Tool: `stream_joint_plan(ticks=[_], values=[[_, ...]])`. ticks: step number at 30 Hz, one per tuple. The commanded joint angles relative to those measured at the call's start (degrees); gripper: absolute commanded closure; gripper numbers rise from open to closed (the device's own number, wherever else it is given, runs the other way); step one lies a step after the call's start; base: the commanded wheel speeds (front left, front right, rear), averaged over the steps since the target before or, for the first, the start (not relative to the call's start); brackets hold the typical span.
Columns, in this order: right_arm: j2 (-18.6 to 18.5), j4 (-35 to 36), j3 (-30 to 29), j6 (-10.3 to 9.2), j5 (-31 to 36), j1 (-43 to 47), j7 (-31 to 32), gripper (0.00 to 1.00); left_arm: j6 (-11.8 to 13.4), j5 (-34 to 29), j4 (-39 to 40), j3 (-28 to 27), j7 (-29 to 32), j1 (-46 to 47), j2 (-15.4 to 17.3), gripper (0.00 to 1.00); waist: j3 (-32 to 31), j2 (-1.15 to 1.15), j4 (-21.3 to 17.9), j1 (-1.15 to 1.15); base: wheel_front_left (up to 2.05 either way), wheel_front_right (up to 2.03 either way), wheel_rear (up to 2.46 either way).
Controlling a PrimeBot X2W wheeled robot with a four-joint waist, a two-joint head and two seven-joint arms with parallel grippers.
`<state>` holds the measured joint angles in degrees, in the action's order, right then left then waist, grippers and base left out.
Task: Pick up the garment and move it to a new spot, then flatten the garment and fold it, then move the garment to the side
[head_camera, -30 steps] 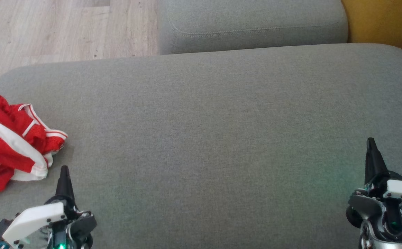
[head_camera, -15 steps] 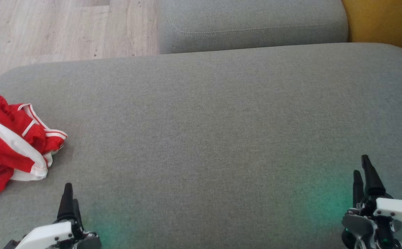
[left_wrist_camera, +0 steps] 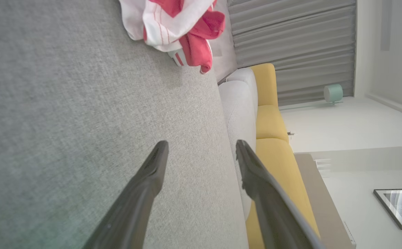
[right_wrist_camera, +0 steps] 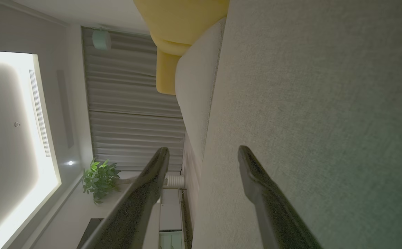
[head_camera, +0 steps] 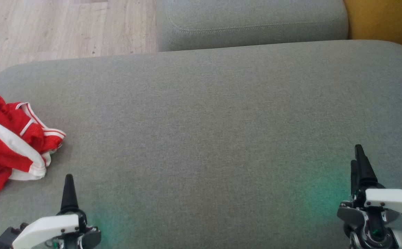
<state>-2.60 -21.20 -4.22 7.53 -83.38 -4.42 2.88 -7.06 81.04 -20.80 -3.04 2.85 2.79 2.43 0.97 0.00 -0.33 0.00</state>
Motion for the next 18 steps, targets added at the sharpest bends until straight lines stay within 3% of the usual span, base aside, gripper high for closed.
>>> stream_joint_plan(ticks=[1, 18], values=[[-1.24, 1.4, 0.58, -0.01, 1.53, -4.06, -0.73, 0.0, -0.08, -1.91, 1.3, 0.18, -0.57, 3.37, 1.03, 0.0, 0.11, 0.0, -0.03, 0.0, 0.0, 0.0, 0.0], [-2.02, -0.99, 2.49, -0.01, 14.9, -9.19, -3.43, 0.0, -0.13, -15.43, -0.39, 1.98, -3.29, 7.26, 3.08, 0.0, 1.01, 0.0, -0.47, 0.0, 0.0, 0.0, 0.0]])
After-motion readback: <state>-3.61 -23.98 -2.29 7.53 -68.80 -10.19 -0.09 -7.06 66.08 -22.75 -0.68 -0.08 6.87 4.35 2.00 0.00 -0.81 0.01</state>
